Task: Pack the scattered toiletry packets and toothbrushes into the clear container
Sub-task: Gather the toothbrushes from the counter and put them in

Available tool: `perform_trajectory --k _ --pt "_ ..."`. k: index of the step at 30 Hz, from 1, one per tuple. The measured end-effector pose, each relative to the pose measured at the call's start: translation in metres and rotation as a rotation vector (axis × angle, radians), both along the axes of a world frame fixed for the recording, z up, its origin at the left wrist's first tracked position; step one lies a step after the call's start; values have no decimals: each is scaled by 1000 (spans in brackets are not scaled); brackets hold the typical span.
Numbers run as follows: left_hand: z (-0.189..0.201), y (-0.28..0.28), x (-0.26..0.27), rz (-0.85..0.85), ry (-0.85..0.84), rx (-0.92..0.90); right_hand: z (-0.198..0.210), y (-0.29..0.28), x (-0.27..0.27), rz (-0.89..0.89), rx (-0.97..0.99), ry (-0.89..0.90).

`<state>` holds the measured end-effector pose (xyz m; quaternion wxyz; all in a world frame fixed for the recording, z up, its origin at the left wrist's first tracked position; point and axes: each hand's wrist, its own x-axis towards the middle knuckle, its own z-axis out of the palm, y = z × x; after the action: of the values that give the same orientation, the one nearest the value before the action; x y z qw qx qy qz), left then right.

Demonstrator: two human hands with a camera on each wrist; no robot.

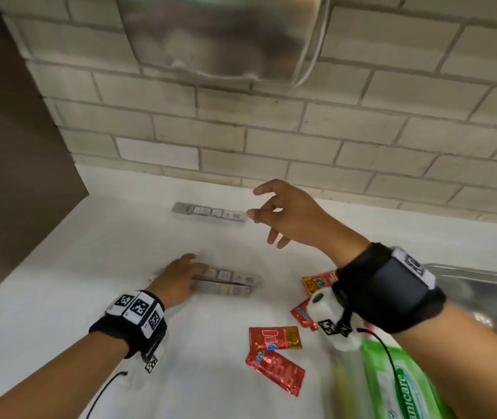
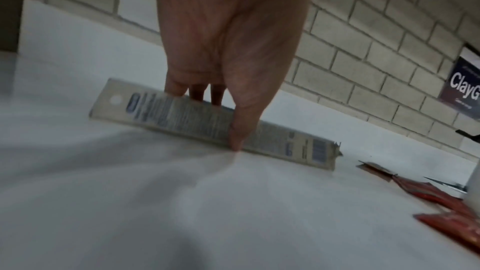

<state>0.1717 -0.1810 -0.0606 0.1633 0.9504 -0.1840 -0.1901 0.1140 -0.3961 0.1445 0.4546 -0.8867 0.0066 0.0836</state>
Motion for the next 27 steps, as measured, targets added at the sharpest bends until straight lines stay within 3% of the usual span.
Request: perform_trajectory --k 3,7,9,15,18,20,24,27 --pt "-10 8 -2 84 -79 -177 -29 21 35 54 -78 117" --pt "-8 26 -3 62 -150 -302 -93 42 59 332 -506 224" --pt "-11 35 -5 51 -161 -355 -122 53 58 350 -561 215" --pt "-23 52 -23 -8 -278 -276 -178 70 47 328 -603 215" --pt "-24 61 -30 -3 -330 -214 -186 70 40 291 -646 157" --pt "-20 63 -35 32 -266 -166 -180 67 36 246 -666 146" --pt "-23 88 -36 -14 38 -200 -150 60 24 52 -446 197" --pt "-29 95 -34 -16 16 -394 -126 54 3 -119 -64 193"
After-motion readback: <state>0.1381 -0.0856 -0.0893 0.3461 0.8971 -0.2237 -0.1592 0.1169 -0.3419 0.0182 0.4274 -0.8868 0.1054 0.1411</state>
